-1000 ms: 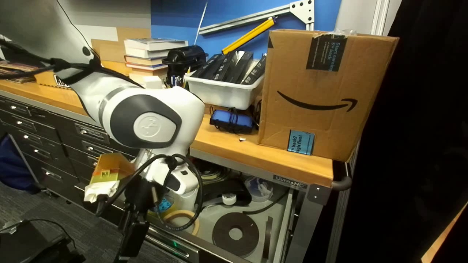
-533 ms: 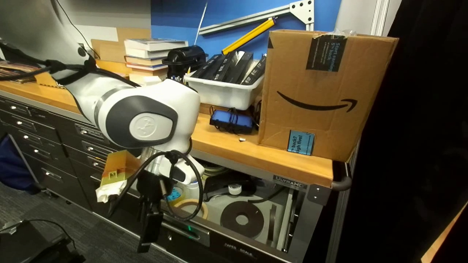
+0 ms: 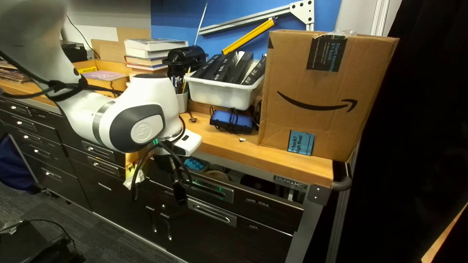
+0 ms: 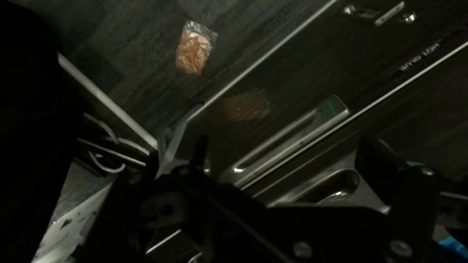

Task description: Put the blue lego brick in the open drawer then close the drawer

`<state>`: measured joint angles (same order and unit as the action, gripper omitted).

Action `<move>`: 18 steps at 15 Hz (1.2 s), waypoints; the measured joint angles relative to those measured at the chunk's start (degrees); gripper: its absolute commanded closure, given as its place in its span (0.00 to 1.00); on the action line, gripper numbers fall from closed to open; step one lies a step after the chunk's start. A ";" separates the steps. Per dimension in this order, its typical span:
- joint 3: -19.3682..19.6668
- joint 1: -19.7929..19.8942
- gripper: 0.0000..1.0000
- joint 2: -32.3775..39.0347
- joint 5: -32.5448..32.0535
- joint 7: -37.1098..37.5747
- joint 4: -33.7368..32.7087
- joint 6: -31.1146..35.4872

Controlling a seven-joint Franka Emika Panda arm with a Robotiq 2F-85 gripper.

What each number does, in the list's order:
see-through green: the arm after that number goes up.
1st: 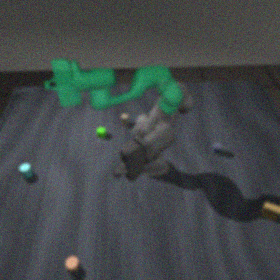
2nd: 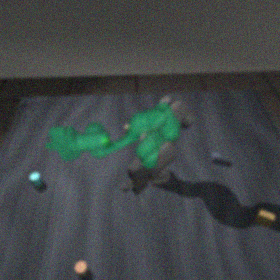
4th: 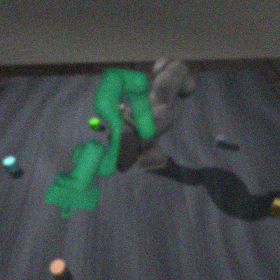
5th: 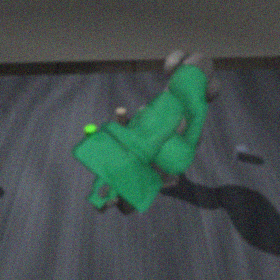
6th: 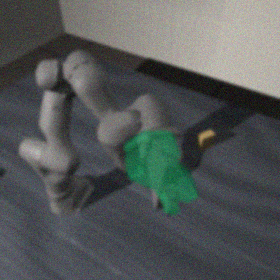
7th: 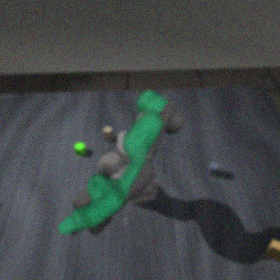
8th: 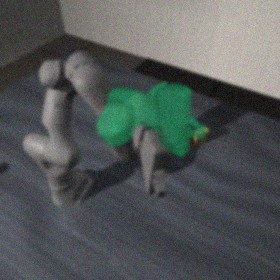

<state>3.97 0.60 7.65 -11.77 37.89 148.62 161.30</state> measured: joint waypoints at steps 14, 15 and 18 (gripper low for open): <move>10.11 -13.59 0.00 -14.42 -10.38 13.16 5.04 4.98; 11.55 -18.25 0.00 -17.23 -5.29 9.22 5.94 0.49; 14.03 -26.56 0.00 -23.62 7.11 -3.03 4.23 -14.26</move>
<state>18.00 -25.96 -15.97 -4.66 34.85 152.85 147.03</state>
